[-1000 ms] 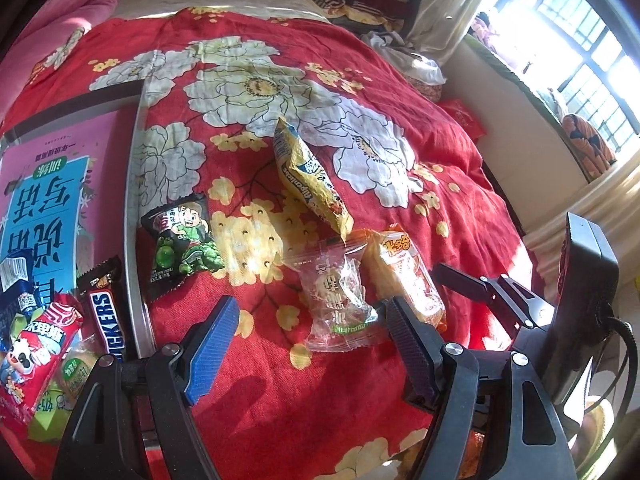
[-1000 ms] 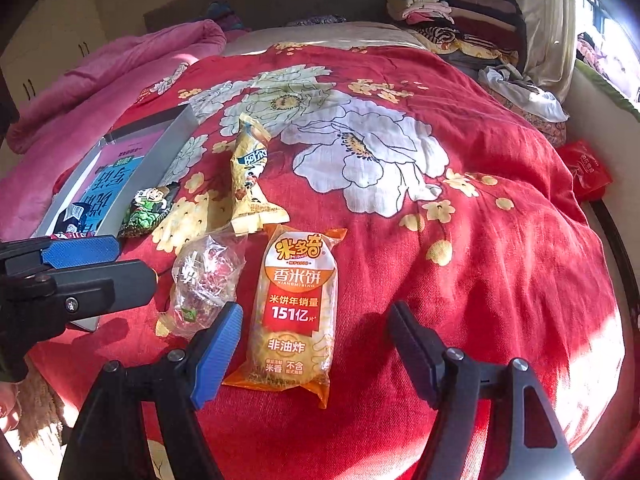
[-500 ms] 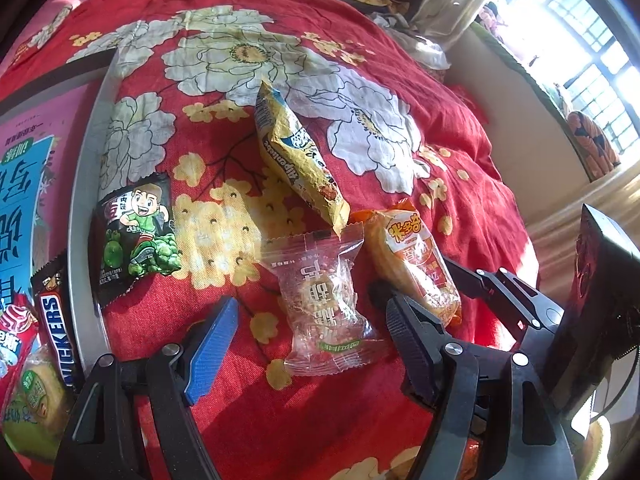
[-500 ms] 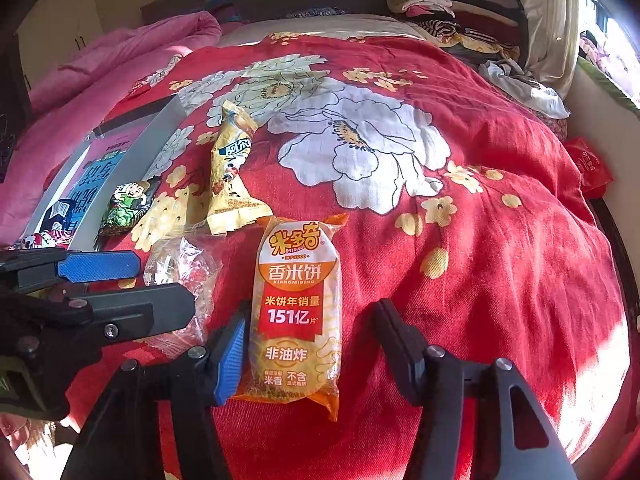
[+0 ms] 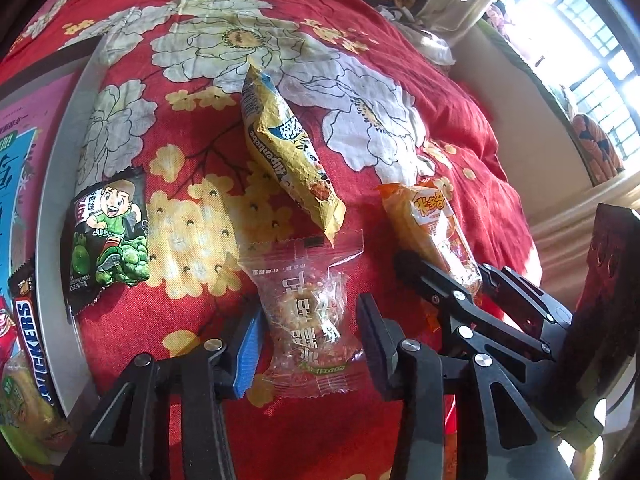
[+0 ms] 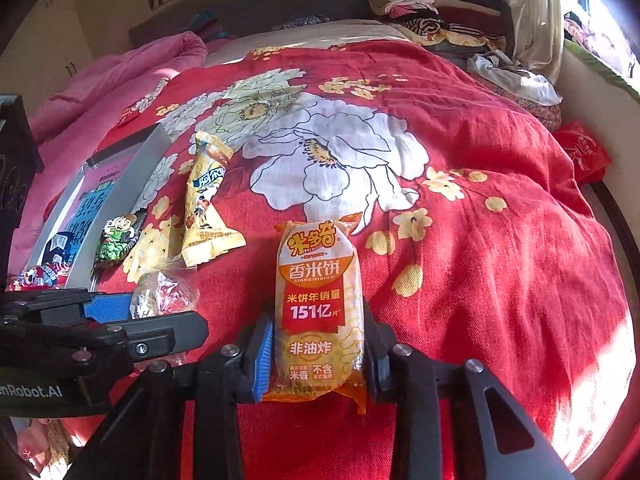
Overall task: Organize snacks
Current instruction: 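Grasp the clear pastry bag with the left tool while the right tool grasps the orange bag, then carry the pastry bag and orange rice-cracker bag over the tray with both tools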
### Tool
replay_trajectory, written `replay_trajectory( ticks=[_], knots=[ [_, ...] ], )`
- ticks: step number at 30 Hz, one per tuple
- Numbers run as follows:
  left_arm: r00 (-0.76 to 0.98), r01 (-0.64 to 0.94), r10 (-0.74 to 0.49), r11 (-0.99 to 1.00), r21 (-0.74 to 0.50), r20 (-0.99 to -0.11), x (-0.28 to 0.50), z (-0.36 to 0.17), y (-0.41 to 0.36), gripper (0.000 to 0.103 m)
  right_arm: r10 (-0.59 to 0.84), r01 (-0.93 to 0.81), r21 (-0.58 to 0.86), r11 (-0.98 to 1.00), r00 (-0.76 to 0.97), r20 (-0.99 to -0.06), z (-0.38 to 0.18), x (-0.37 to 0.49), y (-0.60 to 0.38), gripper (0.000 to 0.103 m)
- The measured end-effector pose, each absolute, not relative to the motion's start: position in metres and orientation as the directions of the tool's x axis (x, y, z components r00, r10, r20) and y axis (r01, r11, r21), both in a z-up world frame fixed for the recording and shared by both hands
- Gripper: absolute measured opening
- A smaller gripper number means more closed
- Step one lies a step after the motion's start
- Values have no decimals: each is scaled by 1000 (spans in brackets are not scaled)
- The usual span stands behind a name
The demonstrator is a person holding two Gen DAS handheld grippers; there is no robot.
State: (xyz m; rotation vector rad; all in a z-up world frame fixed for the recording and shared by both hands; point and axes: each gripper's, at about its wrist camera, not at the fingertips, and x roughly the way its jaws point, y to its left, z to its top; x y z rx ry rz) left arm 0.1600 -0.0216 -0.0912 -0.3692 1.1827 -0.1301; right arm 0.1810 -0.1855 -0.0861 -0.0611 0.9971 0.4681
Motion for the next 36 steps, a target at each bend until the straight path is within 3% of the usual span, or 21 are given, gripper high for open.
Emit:
replay_trajectory(
  ticks=[5,36],
  knots=[
    [386,-87,-284,936,-341,-878,158,-94,-20,39,372,-400,188,897,453,-810,-84,182,-188,35],
    [521,-105,-276,918,-381,-808,99,-36,36,38,531,-516,260,816,492,-689,-42,146,-175,35]
  ],
)
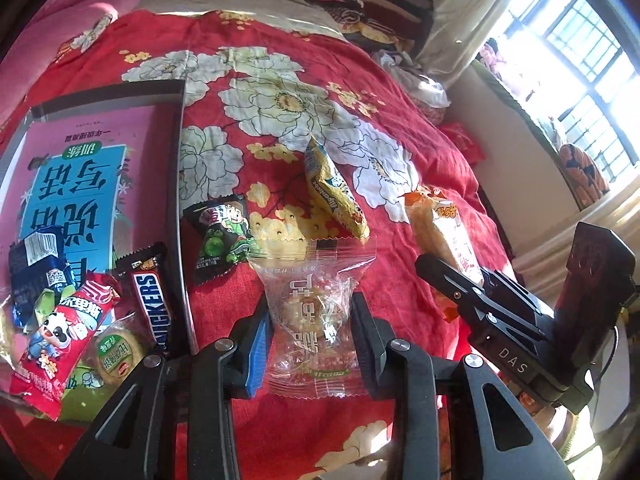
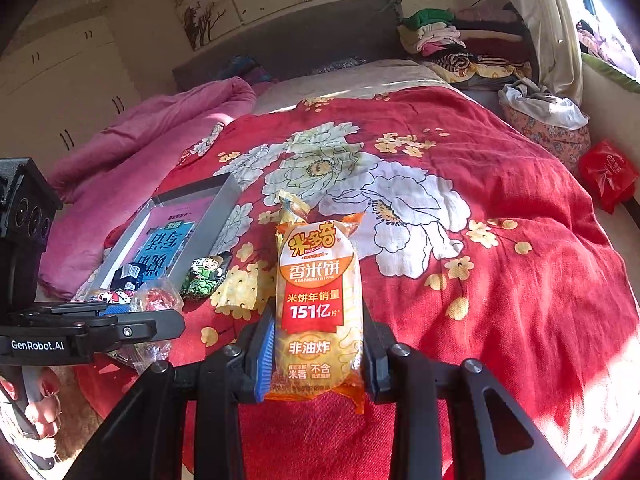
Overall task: Organize snacks
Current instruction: 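Carry the pastry bag and orange rice-cracker bag over the tray with both tools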
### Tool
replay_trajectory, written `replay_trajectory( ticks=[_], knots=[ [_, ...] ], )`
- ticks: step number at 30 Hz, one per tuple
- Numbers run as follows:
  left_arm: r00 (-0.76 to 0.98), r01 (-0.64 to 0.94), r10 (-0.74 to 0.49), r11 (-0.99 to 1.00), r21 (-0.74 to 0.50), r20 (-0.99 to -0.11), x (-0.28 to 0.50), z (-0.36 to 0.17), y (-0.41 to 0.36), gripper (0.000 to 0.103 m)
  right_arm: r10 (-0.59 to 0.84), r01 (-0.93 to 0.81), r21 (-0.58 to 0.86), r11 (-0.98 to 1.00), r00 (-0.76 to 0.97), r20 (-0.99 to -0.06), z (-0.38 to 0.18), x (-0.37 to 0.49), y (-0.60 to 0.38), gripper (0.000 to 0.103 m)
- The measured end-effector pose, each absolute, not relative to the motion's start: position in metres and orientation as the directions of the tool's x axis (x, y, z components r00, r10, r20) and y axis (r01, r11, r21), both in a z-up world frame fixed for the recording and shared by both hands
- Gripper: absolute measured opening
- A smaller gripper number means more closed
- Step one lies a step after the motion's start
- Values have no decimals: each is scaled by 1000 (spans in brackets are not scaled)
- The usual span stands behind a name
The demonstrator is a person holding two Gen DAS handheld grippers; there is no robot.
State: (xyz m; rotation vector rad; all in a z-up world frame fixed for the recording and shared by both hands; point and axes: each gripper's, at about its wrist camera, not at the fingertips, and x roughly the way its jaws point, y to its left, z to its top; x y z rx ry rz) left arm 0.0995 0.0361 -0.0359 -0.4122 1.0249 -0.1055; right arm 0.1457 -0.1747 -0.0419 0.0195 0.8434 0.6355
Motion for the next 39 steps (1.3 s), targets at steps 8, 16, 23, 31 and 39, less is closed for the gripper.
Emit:
replay_trajectory(
  ticks=[8,16,23,31,39],
  knots=[
    [556,-117,-271,911,-396,-786,87,-23,52,38,547,-554,240,797,495,-675,-31,128,-162,35],
    [580,-132,-263,904,-407,-771,76,-14,67,38,572,-595,235,769,474,-670,-24,115,-146,35],
    [603,-150,-245,900,-409,-759,66,-6,82,38,575,-613,218,759,476,-665,-20,107,-137,35],
    [634,-180,-222,889,-421,-741,55,4,103,38,597,-626,242,741,449,-664,-19,100,-130,35],
    [659,-206,-204,876,-435,-724,44,13,123,38,608,-651,228,724,447,-656,-13,90,-120,35]
  ],
)
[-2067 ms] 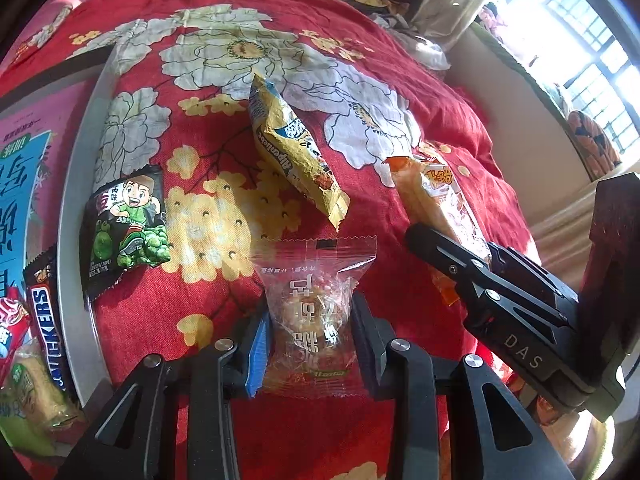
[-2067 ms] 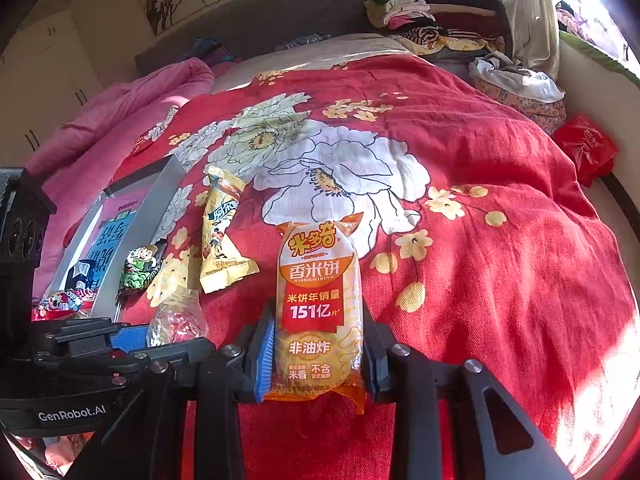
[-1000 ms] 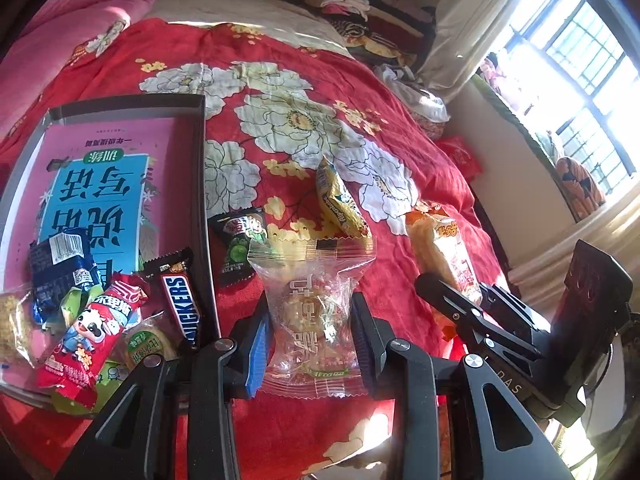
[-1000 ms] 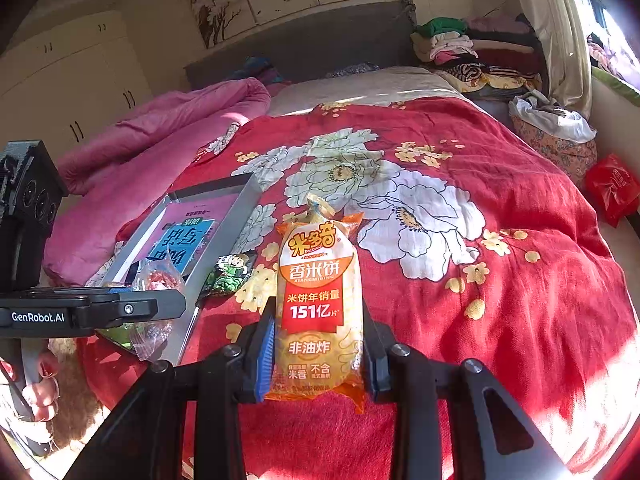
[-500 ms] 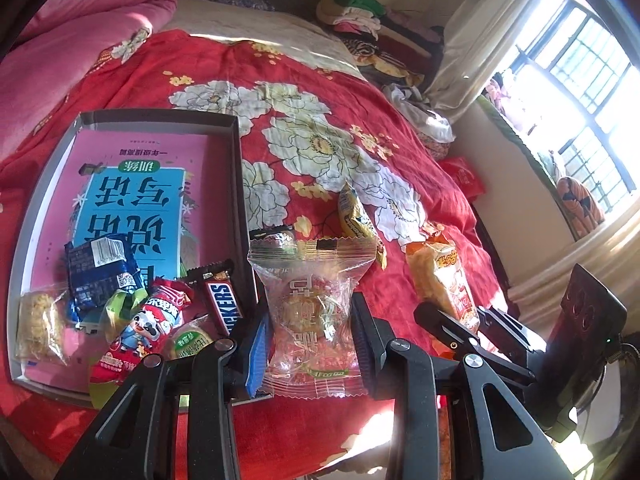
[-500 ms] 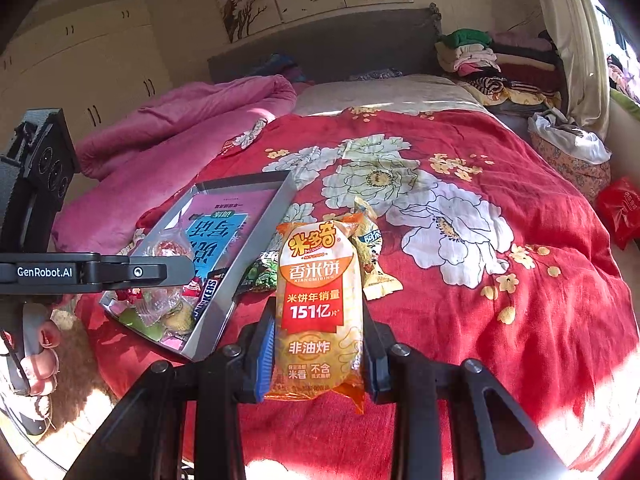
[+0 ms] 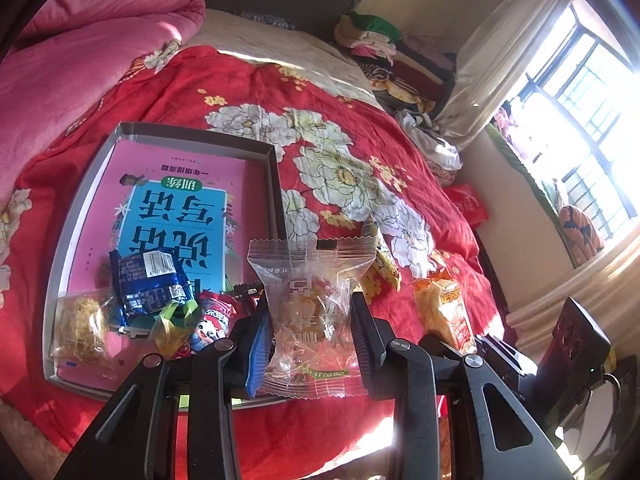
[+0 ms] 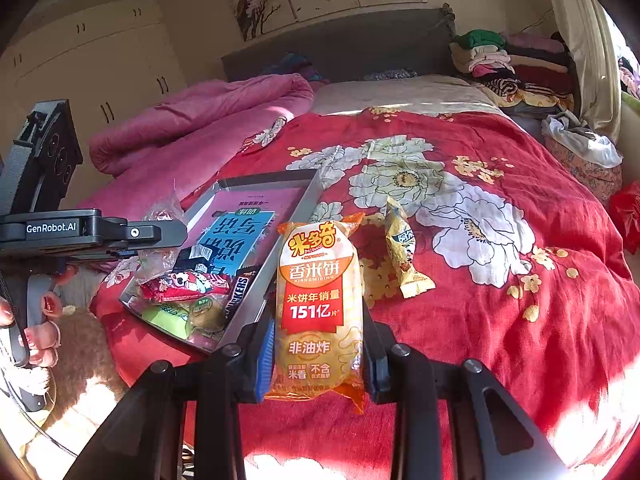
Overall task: Organize snacks
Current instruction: 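Carry the pastry bag and orange rice-cracker bag over the tray with both tools, then lower the pastry bag into the tray with the left tool while the right tool lowers the orange bag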
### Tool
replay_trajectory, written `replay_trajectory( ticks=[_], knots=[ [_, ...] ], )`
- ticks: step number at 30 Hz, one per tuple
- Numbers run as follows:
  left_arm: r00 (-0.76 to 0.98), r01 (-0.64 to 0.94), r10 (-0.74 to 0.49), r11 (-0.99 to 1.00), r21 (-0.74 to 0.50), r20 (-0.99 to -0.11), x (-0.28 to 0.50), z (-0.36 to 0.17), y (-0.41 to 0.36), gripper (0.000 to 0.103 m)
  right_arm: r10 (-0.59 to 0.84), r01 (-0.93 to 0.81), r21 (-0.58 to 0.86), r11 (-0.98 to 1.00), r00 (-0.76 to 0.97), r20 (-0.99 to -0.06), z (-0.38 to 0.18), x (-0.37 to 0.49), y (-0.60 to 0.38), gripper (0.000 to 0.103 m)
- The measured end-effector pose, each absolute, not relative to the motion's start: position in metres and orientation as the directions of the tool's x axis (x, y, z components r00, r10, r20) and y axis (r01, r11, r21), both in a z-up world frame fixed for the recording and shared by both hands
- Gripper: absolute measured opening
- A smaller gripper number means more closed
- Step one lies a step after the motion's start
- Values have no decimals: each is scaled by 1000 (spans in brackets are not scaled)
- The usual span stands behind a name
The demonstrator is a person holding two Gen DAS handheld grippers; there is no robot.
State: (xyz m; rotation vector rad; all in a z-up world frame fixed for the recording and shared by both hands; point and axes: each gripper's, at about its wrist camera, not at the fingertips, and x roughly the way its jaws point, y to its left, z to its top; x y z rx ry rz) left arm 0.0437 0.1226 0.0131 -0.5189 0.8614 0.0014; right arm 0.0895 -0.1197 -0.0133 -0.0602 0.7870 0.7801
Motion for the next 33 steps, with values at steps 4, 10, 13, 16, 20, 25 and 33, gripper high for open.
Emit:
replay_trajectory(
  ticks=[4,10,13,16,20,25,33],
  knots=[
    [671,-227,-184,871,-436,-718,37,17,135,38,616,-666,222,712,441,-653,-11,83,-113,35],
    [685,-266,-156,856,-444,-712,28,20,155,38,634,-685,227,692,425,-647,-8,77,-106,35],
    [690,-280,-142,851,-444,-709,23,21,162,38,639,-693,227,685,421,-644,-6,75,-103,35],
    [695,-294,-130,846,-445,-707,18,23,171,38,642,-699,225,679,417,-643,-6,72,-100,35],
    [697,-313,-113,840,-443,-708,11,23,180,38,643,-709,210,674,421,-640,-3,68,-97,35],
    [698,-333,-96,833,-441,-709,4,24,190,38,656,-727,200,657,420,-627,3,61,-90,35],
    [698,-356,-73,828,-433,-713,-7,22,202,38,679,-760,197,619,392,-621,7,50,-74,35]
  ],
)
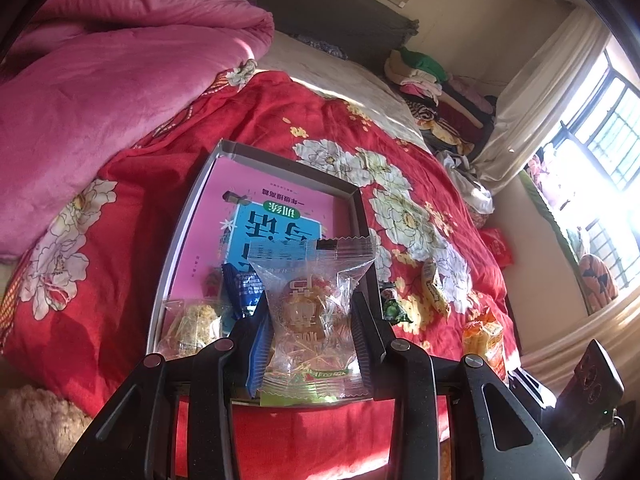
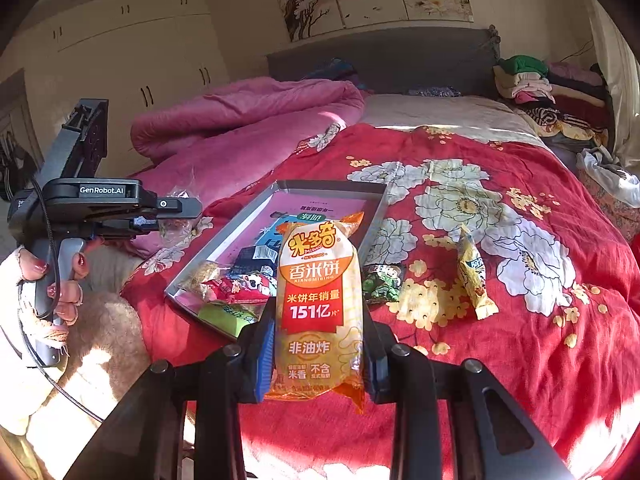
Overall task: Organize snacks
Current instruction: 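Lower the pastry bag into the tray with the left tool while the right tool lowers the orange bag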
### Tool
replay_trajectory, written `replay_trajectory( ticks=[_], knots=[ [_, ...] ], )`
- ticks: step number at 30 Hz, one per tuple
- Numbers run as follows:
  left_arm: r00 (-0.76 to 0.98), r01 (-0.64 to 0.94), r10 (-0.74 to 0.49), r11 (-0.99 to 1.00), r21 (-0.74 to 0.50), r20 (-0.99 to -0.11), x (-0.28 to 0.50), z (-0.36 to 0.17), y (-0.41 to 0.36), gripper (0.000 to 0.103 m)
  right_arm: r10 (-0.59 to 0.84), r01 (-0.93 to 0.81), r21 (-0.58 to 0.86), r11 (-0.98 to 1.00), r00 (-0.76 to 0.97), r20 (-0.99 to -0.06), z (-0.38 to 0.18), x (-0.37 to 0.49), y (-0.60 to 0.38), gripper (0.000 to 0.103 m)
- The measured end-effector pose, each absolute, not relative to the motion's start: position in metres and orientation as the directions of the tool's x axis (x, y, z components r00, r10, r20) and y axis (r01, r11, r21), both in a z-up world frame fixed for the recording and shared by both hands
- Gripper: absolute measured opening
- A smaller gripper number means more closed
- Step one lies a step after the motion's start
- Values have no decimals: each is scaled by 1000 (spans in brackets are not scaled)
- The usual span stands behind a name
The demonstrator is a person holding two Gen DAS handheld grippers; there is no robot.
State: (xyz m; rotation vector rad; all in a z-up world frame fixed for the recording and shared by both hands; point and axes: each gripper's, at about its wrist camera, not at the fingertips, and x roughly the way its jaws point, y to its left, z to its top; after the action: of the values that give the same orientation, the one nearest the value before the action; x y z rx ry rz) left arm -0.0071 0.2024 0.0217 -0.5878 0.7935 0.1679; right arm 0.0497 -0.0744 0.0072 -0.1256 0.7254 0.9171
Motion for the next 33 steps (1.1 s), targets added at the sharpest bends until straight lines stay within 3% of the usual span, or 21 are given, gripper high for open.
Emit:
replay_trajectory(
  ticks=[33],
  knots=[
    [675,-374,-54,834,-405,-735,-10,-9,224,38,692,-780,194,595,375,-616,17,48,-28,35]
  ],
)
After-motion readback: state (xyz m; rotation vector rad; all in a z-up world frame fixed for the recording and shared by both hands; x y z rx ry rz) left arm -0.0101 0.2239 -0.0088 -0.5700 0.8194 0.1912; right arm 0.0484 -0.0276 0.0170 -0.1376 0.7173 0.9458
